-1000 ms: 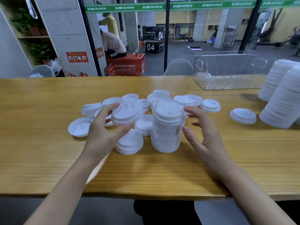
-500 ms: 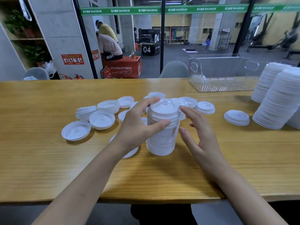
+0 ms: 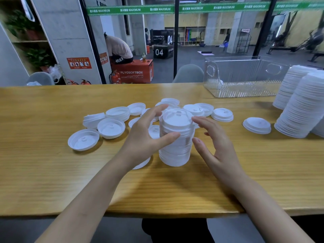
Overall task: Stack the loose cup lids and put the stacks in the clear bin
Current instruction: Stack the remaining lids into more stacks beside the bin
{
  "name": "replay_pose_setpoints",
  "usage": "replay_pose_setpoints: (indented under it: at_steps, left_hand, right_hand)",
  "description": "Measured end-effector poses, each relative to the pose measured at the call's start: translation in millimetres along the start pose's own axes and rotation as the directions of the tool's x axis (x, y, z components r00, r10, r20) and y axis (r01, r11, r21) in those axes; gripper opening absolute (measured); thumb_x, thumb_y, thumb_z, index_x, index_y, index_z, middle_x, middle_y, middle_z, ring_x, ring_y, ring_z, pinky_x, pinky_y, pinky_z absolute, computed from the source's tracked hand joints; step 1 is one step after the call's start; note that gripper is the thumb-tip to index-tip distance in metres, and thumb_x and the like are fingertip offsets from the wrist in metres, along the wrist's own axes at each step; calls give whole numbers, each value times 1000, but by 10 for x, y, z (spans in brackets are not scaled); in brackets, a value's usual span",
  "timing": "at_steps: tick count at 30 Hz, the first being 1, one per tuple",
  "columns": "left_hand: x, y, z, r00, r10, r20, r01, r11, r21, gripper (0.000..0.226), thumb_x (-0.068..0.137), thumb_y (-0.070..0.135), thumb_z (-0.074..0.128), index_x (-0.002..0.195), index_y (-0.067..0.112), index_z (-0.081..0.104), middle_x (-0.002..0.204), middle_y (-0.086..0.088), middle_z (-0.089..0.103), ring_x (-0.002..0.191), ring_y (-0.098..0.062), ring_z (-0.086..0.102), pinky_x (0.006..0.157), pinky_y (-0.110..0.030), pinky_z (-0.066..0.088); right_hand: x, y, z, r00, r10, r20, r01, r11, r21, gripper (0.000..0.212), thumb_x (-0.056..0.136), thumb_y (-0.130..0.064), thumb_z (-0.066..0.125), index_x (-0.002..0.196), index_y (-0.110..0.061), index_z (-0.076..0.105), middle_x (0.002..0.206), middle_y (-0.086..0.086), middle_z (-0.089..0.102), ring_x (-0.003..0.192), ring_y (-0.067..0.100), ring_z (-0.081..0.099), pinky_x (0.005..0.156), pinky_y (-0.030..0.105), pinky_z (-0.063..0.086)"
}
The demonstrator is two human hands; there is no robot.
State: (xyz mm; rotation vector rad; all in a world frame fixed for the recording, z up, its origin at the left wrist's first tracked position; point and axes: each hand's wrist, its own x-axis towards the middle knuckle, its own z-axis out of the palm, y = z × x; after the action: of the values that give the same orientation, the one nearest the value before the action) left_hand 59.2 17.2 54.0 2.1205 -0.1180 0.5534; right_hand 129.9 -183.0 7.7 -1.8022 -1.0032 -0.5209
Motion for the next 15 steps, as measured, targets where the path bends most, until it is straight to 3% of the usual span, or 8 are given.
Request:
replay_pose_setpoints:
  at_steps: [8,12,15]
  left_hand:
    - [-369,-333,-390,991,-125,-40,129,984,120,80,58,64,72,132,51,44,132,31,48,125,13,40,89,2,30]
    - [-579,-509,-480,987,-162,2,157,961,228,75,55,68,68,123,58,40,133,35,43,128,8,38,97,-7,29]
    - [-644,-573,-505,985,-171,3,165,956,242,72,54,68,69,120,60,41,133,34,44,125,10,40,100,-14,32]
  right_hand:
    - [0,19,11,1000,-3,-6,3,1000,24,41,96,-38,51,135,-28,48,137,-7,53,127,16,50,104,43,43]
    - [6,32,12,1000,-13,-7,13,1000,26,40,96,-38,51,135,-29,47,135,-10,54,125,17,52,102,40,44]
    - [10,25,14,1000,-22,-10,22,999,28,39,96,-39,50,134,-32,46,133,-16,53,122,14,52,98,31,45]
